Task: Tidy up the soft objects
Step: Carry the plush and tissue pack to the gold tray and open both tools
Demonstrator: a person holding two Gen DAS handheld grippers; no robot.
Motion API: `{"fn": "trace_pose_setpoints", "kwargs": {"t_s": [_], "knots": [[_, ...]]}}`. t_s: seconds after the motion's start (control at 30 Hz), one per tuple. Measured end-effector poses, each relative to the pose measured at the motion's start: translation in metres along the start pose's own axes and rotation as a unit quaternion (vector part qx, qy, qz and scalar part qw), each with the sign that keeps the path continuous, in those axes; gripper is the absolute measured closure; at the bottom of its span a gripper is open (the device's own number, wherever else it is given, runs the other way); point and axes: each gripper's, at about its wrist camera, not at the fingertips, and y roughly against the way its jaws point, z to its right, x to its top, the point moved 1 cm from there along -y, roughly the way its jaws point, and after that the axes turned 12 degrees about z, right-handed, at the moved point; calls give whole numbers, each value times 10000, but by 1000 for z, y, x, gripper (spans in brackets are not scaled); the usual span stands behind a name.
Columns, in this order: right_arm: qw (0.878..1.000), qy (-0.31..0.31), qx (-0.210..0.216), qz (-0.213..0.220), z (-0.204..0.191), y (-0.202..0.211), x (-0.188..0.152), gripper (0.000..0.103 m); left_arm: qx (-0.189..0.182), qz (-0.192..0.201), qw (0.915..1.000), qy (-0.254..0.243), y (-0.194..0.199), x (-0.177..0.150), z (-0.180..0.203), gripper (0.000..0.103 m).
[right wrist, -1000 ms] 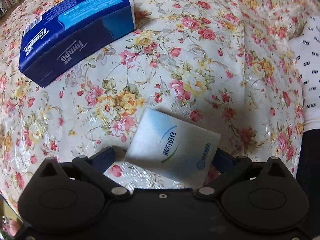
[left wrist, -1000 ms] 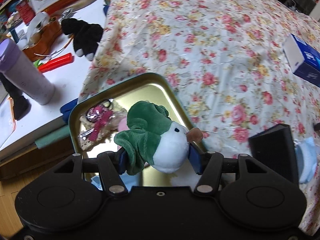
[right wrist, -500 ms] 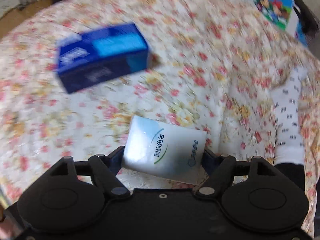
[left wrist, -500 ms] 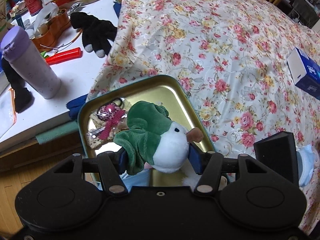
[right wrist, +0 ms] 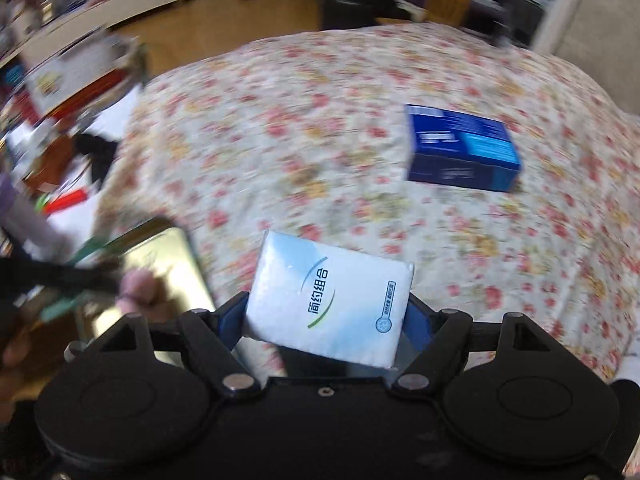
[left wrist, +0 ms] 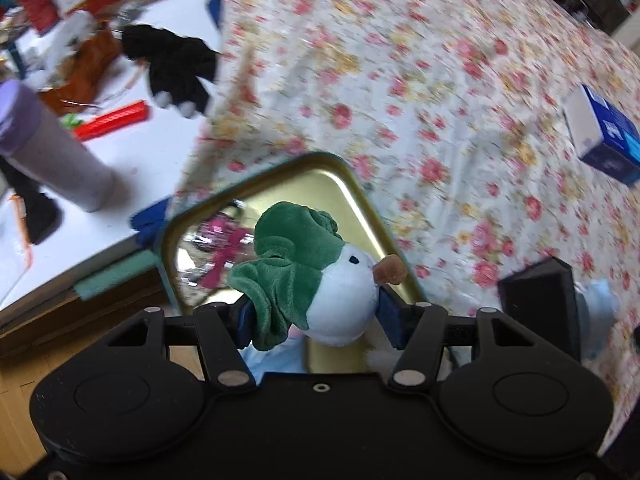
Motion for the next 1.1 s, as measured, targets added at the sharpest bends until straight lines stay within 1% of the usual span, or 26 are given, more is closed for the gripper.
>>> {"fn": "trace_pose_setpoints", "kwargs": {"t_s": [0.07,0.1,0.17,0.2,0.23,0.53,0.6,0.7,0.77,0.8,0.97,1.1], "knots": [[9998,148,132,-77,-11,1,-6,27,-82,-86,9999,6,-5,1,4,42],[9995,218,193,-110,-16,1,-11,27,-133,-89,9999,32,-6,1,5,37],[9990,324,261,-169,-27,0,-17,27,-207,-37,9997,134,-5,1,2,31],[9987,370,292,-192,-29,-2,-19,27,-211,9,9996,189,-4,1,1,26],[9984,419,324,-222,-34,-3,-21,27,-202,50,9995,232,-2,1,-1,25],[9940,729,628,-519,-80,-25,-34,26,300,308,9974,580,11,-9,-38,25],[9932,786,689,-522,-90,-30,-35,26,474,375,9965,574,14,-13,-44,25],[9919,826,841,-479,-102,-32,-35,26,641,443,9953,578,16,-19,-52,25],[9915,828,910,-434,-107,-33,-35,21,703,465,9947,597,18,-23,-56,25],[9915,840,905,-406,-108,-33,-35,18,728,471,9944,596,19,-24,-58,25],[9925,872,785,-356,-101,-28,-37,18,800,493,9941,542,21,-34,-57,25],[9938,841,652,-330,-89,-21,-41,18,807,513,9944,440,25,-42,-48,24]]}}
